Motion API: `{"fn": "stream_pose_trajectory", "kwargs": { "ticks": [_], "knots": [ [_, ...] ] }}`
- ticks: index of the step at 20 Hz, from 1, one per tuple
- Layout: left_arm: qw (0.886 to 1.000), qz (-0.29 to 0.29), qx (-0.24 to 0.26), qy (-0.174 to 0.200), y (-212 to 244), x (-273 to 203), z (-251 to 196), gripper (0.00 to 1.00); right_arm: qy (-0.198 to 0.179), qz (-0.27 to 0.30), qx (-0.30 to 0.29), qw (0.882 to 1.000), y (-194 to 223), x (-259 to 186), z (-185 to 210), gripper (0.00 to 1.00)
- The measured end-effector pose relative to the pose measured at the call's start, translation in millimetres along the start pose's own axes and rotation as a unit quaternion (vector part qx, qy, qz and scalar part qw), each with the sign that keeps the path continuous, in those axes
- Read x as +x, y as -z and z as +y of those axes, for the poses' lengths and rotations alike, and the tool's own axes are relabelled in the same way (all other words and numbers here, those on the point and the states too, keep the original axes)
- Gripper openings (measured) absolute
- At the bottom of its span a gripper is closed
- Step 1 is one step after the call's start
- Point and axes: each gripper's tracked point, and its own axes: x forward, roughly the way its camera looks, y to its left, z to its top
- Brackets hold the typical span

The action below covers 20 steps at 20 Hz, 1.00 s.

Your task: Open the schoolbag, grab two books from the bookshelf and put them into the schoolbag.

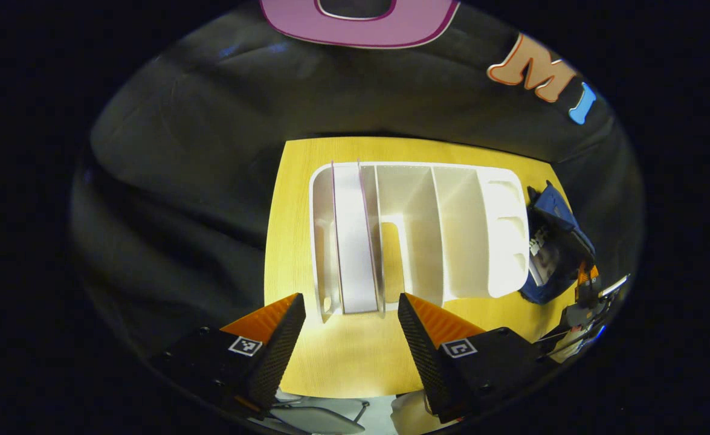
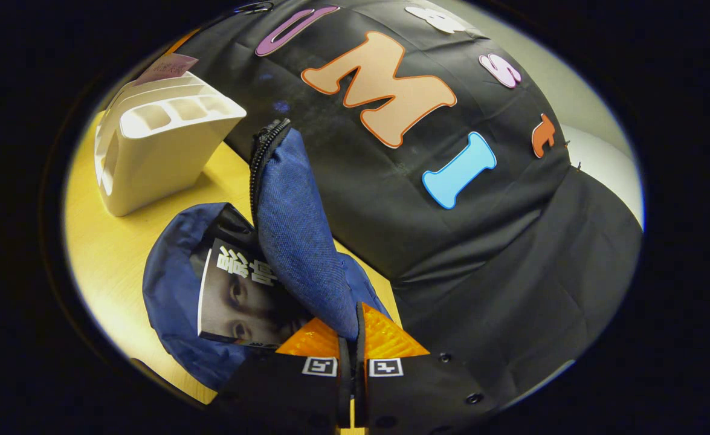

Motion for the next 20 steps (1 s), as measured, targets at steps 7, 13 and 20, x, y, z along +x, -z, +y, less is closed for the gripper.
{"fn": "stream_pose_trajectory", "kwargs": {
  "ticks": [7,13,20],
  "knots": [
    [0.999,0.048,-0.001,-0.006,-12.7,53.7,0.1,0.83,0.011,0.021,-0.008,1.000,2.6,-4.4,1.8,0.05],
    [0.998,0.062,0.019,-0.010,-22.0,79.6,1.8,0.48,0.012,0.032,-0.005,0.999,4.5,-12.6,0.0,0.05],
    [0.998,0.069,-0.008,-0.002,-14.8,79.2,-9.0,0.39,0.007,0.032,-0.010,0.999,5.4,-14.9,1.6,0.07]
  ]
}}
